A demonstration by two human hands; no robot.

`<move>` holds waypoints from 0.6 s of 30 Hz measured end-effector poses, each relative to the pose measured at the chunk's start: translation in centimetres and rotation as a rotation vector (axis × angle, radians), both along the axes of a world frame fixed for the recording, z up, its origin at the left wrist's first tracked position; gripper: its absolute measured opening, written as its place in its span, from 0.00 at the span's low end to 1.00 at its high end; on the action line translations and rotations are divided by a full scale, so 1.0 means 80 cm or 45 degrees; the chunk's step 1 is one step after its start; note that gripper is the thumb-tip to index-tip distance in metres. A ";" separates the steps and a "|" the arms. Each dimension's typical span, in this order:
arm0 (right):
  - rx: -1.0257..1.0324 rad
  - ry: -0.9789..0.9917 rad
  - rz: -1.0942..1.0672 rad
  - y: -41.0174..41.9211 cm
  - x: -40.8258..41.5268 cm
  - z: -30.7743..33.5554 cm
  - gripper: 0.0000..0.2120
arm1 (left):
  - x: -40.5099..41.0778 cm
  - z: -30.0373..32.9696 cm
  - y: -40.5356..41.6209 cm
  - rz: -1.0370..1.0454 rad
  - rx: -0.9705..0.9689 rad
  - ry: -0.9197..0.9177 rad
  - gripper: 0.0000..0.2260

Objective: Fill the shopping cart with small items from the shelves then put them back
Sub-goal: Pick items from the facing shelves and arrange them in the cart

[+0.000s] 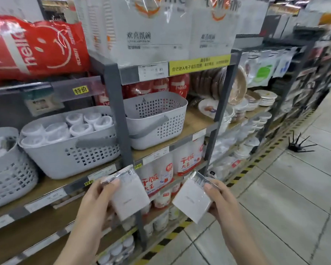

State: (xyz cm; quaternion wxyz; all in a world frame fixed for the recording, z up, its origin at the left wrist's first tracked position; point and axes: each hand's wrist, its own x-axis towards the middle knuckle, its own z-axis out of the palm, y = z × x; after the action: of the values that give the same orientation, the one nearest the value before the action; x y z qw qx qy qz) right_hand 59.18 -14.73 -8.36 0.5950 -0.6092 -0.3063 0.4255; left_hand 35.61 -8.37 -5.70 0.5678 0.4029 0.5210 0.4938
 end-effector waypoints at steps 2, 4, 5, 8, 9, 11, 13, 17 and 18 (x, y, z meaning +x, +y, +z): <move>0.004 0.006 -0.005 0.036 0.021 0.003 0.06 | 0.021 0.004 0.033 0.031 0.053 0.003 0.04; -0.008 0.013 -0.025 0.069 0.040 0.007 0.07 | 0.043 0.009 0.065 0.019 0.074 0.016 0.04; 0.003 0.017 -0.028 0.084 0.049 0.010 0.07 | 0.054 0.012 0.080 0.003 0.085 0.016 0.04; 0.035 0.015 -0.025 0.129 0.081 0.025 0.05 | 0.087 0.025 0.127 -0.022 0.150 0.030 0.04; 0.047 0.016 -0.020 0.144 0.091 0.029 0.05 | 0.097 0.030 0.142 -0.023 0.177 0.043 0.05; 0.088 0.048 -0.020 0.171 0.108 0.036 0.06 | 0.114 0.042 0.170 -0.021 0.225 0.055 0.05; 0.120 0.075 -0.030 0.197 0.124 0.042 0.09 | 0.126 0.053 0.195 -0.014 0.241 0.055 0.05; 0.188 0.095 -0.013 0.253 0.146 0.058 0.12 | 0.140 0.070 0.240 0.016 0.307 0.095 0.06; 0.205 0.102 0.005 0.269 0.151 0.061 0.12 | 0.143 0.072 0.251 0.036 0.322 0.102 0.06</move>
State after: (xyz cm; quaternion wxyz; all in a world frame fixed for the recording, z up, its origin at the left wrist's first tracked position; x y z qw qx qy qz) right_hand 71.23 6.81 -3.44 0.6529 -0.5414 -0.3167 0.4247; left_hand 47.06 11.71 0.07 0.4842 0.4832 0.4824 0.5471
